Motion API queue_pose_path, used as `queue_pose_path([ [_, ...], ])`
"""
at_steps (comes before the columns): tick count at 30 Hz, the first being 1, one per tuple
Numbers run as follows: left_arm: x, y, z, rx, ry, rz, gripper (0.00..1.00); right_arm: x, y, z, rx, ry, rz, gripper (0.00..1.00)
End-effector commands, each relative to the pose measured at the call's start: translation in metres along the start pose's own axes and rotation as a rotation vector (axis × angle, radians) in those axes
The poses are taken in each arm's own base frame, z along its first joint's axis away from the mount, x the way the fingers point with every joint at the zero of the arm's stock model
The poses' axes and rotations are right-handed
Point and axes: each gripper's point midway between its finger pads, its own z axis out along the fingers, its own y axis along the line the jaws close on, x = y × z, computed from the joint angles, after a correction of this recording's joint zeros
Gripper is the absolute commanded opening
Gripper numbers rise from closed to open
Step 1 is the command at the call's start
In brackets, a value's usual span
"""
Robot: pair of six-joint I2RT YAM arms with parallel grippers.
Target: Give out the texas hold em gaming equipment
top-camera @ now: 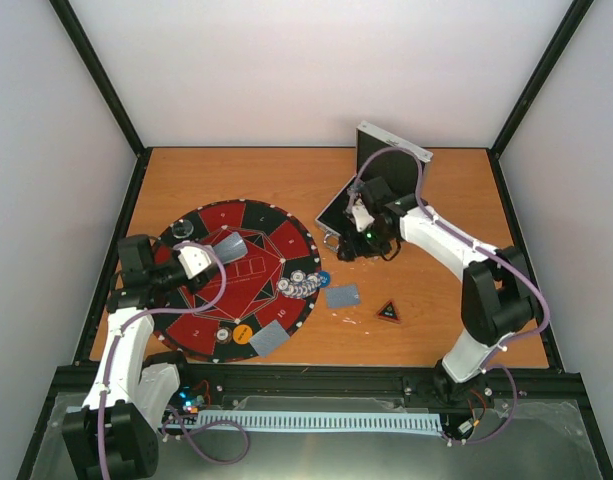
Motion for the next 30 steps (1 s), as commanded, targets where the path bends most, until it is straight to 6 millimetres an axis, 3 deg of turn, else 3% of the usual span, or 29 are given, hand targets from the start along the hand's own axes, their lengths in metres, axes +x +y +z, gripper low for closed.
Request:
queue_pose_path([
  [1,-0.012,-0.007,-0.001,0.040,-0.048,0.074,0.44,-0.042,0.077,-0.042,-0.120,-0.204,-0.219,0.77],
  [4,-0.014,-0.010,0.001,0.051,-0.050,0.076,0.44,-0.056,0.161,-0.062,-0.399,-0.313,-0.371,0.84],
  [6,-0.014,-0.010,0.001,0.052,-0.051,0.078,0.44,-0.058,0.205,-0.068,-0.542,-0.338,-0.450,0.87],
  [8,-0.016,-0.010,0.001,0.054,-0.052,0.081,0.44,-0.060,0.235,-0.069,-0.619,-0.332,-0.501,0.94],
  [11,-0.016,-0.011,0.001,0.057,-0.055,0.083,0.44,-0.067,0.257,-0.060,-0.660,-0.317,-0.524,0.97],
  [14,-0.016,-0.011,0.001,0.055,-0.052,0.083,0.44,-0.072,0.270,-0.052,-0.676,-0.313,-0.542,0.97],
  [22,-0.018,-0.009,0.002,0.048,-0.057,0.086,0.44,-0.071,0.276,-0.008,-0.563,-0.226,-0.566,0.94],
  [30,-0.016,-0.007,0.002,0.037,-0.045,0.093,0.44,-0.071,0.261,-0.002,-0.463,-0.201,-0.595,0.74],
])
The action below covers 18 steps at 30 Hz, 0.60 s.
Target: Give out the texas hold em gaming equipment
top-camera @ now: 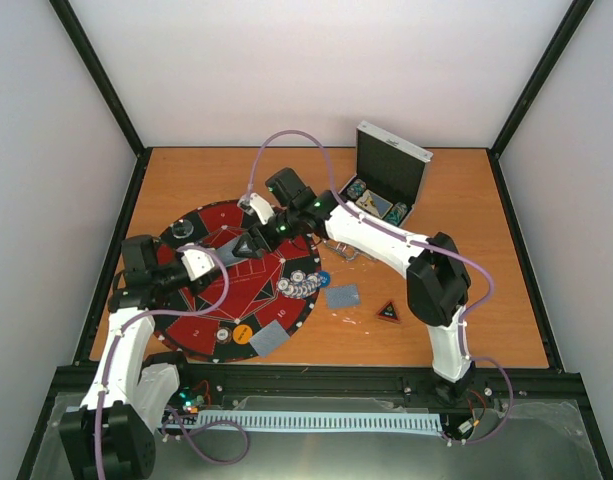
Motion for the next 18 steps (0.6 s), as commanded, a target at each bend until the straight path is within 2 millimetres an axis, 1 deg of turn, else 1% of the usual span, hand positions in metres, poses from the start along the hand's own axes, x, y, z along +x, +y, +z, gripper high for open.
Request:
queue_pose_path([
  [1,-0.015,0.002,-0.002,0.001,-0.044,0.065,0.44,0.003,-0.006,-0.011,0.079,0.031,-0.041,0.73],
  [2,-0.014,0.002,-0.002,0.001,-0.045,0.066,0.44,0.004,-0.007,-0.012,0.088,0.036,-0.041,0.72],
  [5,-0.014,0.002,-0.002,0.002,-0.046,0.066,0.44,0.003,-0.007,-0.018,0.109,0.037,-0.047,0.66],
  [7,-0.013,0.001,-0.002,0.003,-0.045,0.066,0.44,0.001,-0.007,-0.022,0.114,0.031,-0.047,0.60],
  [10,-0.013,0.001,-0.001,0.003,-0.045,0.065,0.44,-0.004,-0.002,-0.027,0.103,0.018,-0.055,0.52],
  [16,-0.013,0.000,-0.002,0.003,-0.047,0.065,0.44,-0.009,0.010,-0.032,0.061,0.014,-0.057,0.32],
  [18,-0.013,0.001,-0.002,0.001,-0.044,0.065,0.44,-0.009,0.013,-0.034,0.058,0.016,-0.059,0.23],
])
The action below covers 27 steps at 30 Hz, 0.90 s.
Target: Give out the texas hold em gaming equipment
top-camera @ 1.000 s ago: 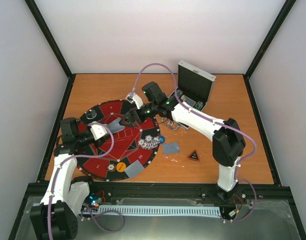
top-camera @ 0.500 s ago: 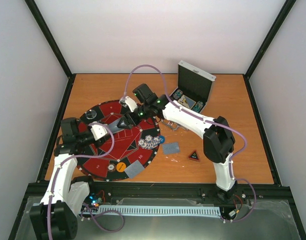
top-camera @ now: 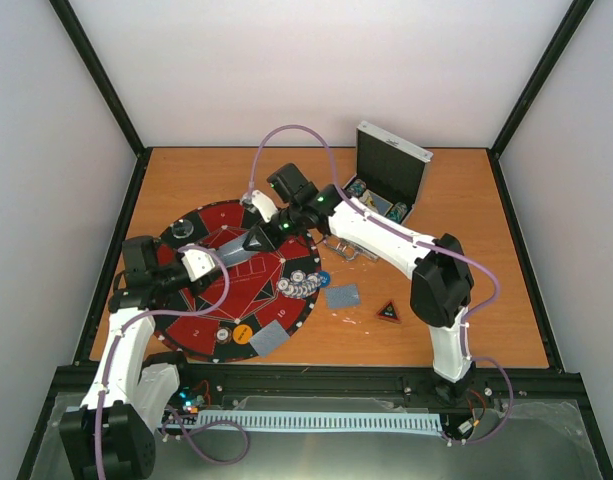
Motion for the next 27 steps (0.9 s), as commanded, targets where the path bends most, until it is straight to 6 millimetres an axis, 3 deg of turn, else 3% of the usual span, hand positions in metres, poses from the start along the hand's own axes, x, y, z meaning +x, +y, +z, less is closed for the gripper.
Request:
queue_pose_path([
  [1,-0.016,0.002,-0.003,-0.001,-0.054,0.072,0.44,-0.007,0.012,-0.019,0.001,-0.010,-0.021,0.18],
  [6,-0.014,0.002,-0.002,-0.002,-0.047,0.070,0.44,-0.003,0.003,-0.030,0.082,0.016,-0.027,0.05],
  [15,-0.014,0.002,-0.002,-0.003,-0.051,0.064,0.44,-0.008,-0.002,-0.068,0.169,-0.010,-0.042,0.03],
  [22,-0.015,0.004,-0.003,-0.013,-0.051,0.042,0.44,-0.015,0.001,-0.126,0.131,-0.139,-0.011,0.03],
  [24,-0.018,0.009,-0.003,-0.027,-0.058,0.022,0.44,0.001,-0.007,-0.130,0.109,-0.147,0.038,0.03],
  [27,-0.021,0.017,-0.003,-0.058,-0.068,-0.002,0.44,0.054,-0.024,-0.104,0.079,-0.043,0.144,0.03],
])
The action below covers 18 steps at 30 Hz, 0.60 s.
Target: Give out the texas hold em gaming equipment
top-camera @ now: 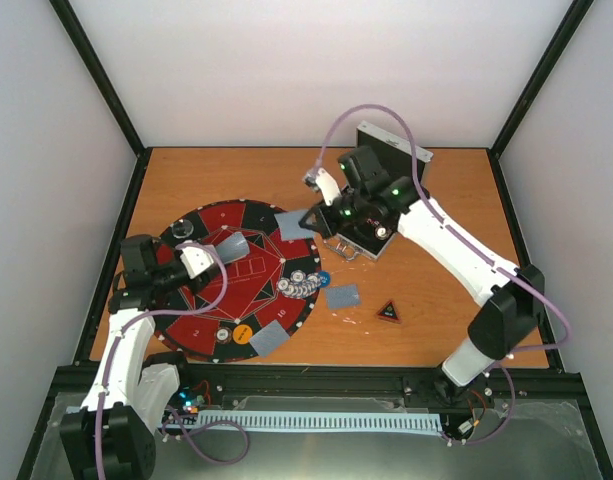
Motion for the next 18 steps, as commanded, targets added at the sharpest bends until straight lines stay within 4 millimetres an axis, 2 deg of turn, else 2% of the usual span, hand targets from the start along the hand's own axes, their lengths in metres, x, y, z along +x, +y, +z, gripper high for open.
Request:
queue_pose_path([
  [1,-0.021,0.014,-0.002,-0.041,-0.069,0.002,0.44,0.066,-0.007,0.027,-0.088,0.134,0.140,0.03],
  [4,-0.023,0.016,-0.003,-0.046,-0.077,-0.015,0.44,0.113,0.001,0.058,-0.180,0.223,0.225,0.03],
  [7,-0.024,0.015,-0.003,-0.046,-0.079,-0.015,0.44,0.140,0.034,0.085,-0.301,0.286,0.192,0.03],
  [10,-0.024,0.015,-0.003,-0.044,-0.080,-0.015,0.44,0.152,0.052,0.108,-0.378,0.325,0.167,0.03],
  [14,-0.027,0.014,-0.004,-0.044,-0.083,-0.014,0.44,0.173,0.055,0.139,-0.403,0.413,0.185,0.03],
  [18,-0.024,0.010,-0.005,-0.037,-0.081,-0.009,0.44,0.184,0.064,0.146,-0.446,0.437,0.199,0.03],
])
